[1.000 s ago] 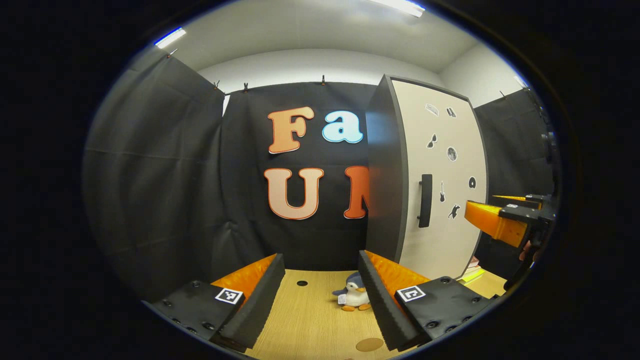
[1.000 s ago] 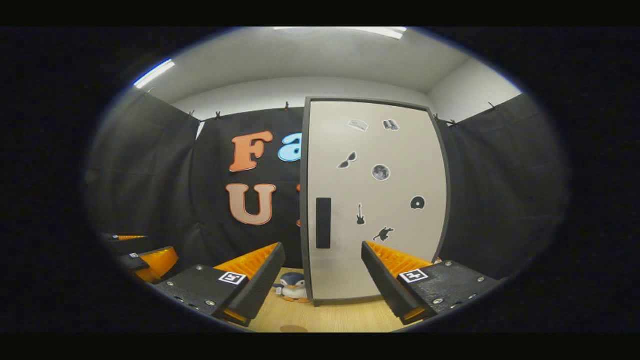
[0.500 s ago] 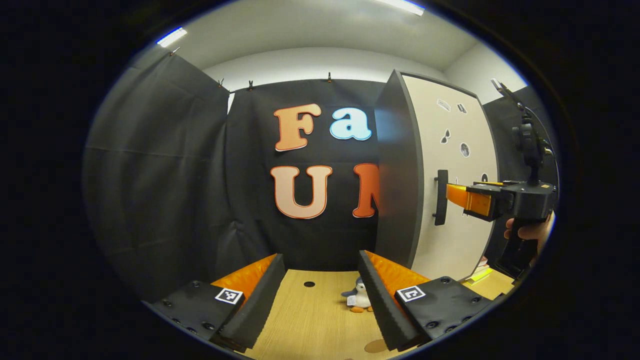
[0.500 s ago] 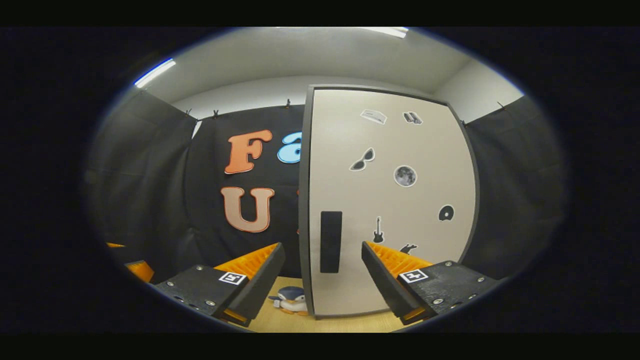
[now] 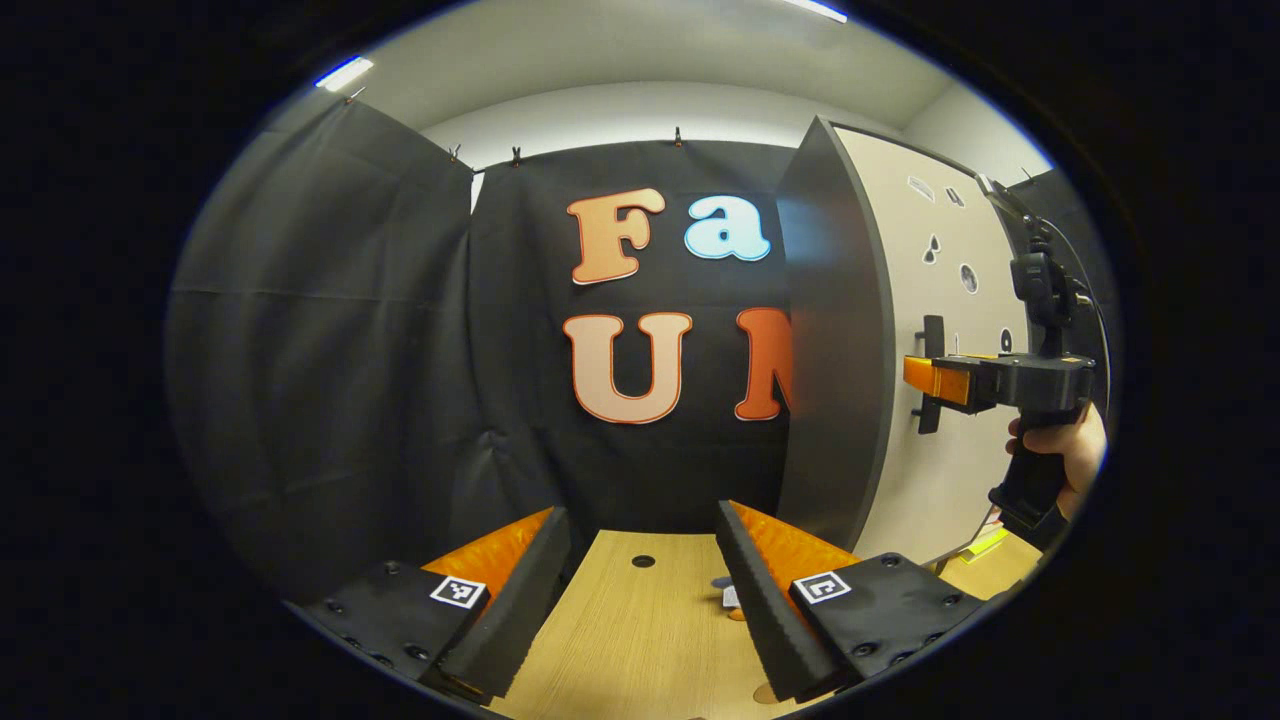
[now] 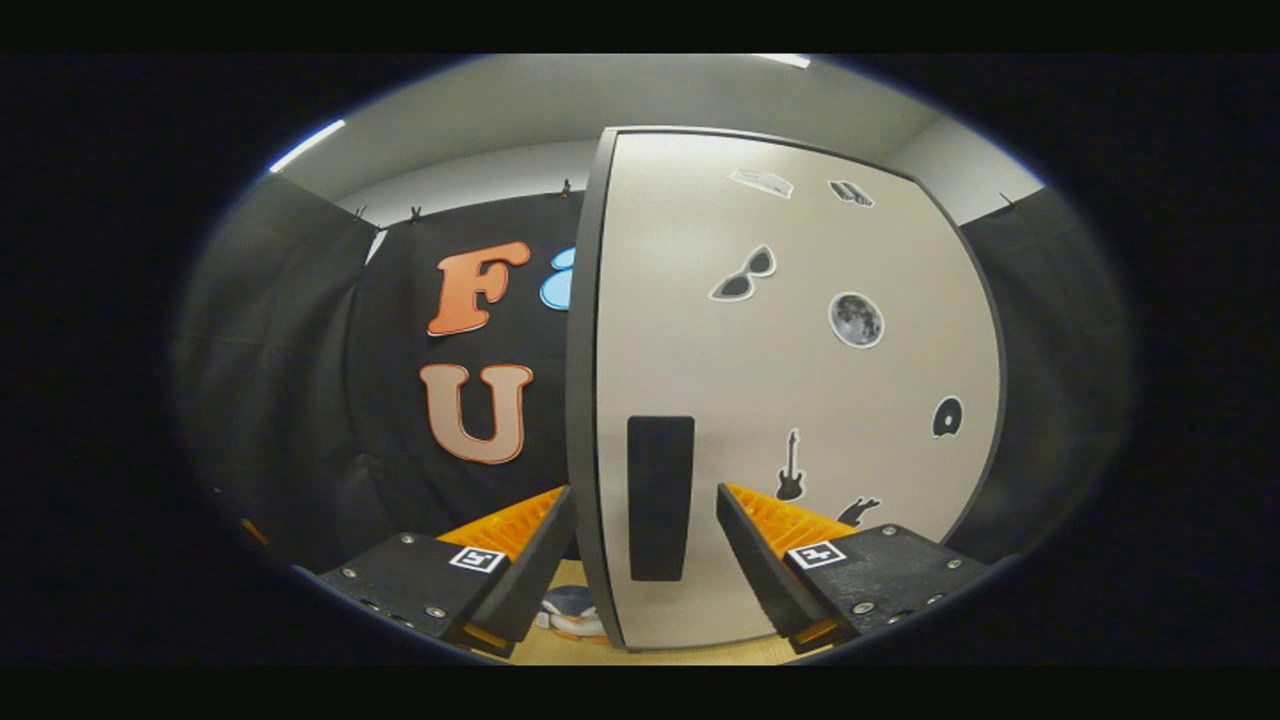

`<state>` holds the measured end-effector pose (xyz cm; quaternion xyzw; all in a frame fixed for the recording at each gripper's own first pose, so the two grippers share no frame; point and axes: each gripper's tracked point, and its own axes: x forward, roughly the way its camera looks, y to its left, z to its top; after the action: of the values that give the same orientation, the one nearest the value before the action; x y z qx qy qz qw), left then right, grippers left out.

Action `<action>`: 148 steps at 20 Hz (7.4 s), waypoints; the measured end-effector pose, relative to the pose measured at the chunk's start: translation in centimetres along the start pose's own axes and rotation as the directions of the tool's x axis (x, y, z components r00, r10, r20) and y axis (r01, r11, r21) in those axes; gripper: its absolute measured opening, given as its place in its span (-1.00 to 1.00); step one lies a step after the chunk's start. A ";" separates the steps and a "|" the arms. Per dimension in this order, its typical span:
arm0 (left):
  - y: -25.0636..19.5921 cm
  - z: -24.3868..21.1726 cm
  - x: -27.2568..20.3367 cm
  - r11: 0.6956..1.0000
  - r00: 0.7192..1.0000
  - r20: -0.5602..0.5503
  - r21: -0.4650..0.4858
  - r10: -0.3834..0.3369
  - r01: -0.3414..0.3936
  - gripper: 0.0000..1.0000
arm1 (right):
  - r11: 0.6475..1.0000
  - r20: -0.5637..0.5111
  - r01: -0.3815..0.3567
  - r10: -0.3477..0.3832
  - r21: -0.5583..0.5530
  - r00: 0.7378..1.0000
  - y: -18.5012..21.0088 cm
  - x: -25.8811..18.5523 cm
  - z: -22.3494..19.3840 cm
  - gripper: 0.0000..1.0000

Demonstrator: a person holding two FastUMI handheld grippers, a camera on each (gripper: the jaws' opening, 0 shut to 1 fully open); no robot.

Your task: Open the cabinet door with the right hand, grasp the bottle in the cabinet with the left hand and place it on the coaster, then close the cabinet door with the right hand.

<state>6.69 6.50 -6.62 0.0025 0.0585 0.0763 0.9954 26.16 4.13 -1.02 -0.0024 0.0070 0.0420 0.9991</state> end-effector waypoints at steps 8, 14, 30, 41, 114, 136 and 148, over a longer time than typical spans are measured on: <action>0.2 -0.7 0.7 1.000 1.000 -0.012 0.003 0.007 -0.007 0.92 | 0.999 -0.045 0.017 -0.015 0.038 0.999 -0.4 1.2 -1.6 -0.25; -0.6 -0.6 0.5 1.000 1.000 -0.010 0.002 -0.010 0.010 0.92 | 0.998 -0.053 0.051 -0.049 0.035 0.997 -0.3 0.9 -1.6 -0.27; -5.4 -0.1 -3.6 0.997 0.997 0.015 0.022 -0.070 0.070 0.92 | 0.994 -0.063 0.036 -0.030 0.102 0.998 -1.4 -2.5 -1.1 -0.63; -8.2 -1.2 -5.5 0.995 0.996 -0.015 0.020 -0.093 0.093 0.92 | 0.989 -0.062 0.069 -0.061 0.130 0.996 -3.5 -4.8 -1.1 -0.69; -47.9 0.0 24.4 0.896 0.894 0.060 0.045 -0.444 0.442 0.93 | 0.962 -0.032 0.191 -0.188 0.194 0.982 -9.4 -6.8 -0.7 -0.10; -31.0 -8.3 2.5 0.930 0.930 0.031 0.050 -0.367 0.365 0.70 | 0.972 -0.125 -0.006 0.036 0.237 0.991 -4.9 -10.4 -2.7 -0.09; -26.7 -26.6 -2.3 0.946 0.938 -0.161 0.058 -0.306 0.318 0.68 | 0.966 -0.268 -0.028 0.099 0.257 0.958 -2.8 -11.4 -5.8 -0.09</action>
<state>5.35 -20.37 -33.17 0.0291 0.1360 -0.0852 0.9866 14.95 0.32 -6.61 0.1182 0.1525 0.0724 0.9785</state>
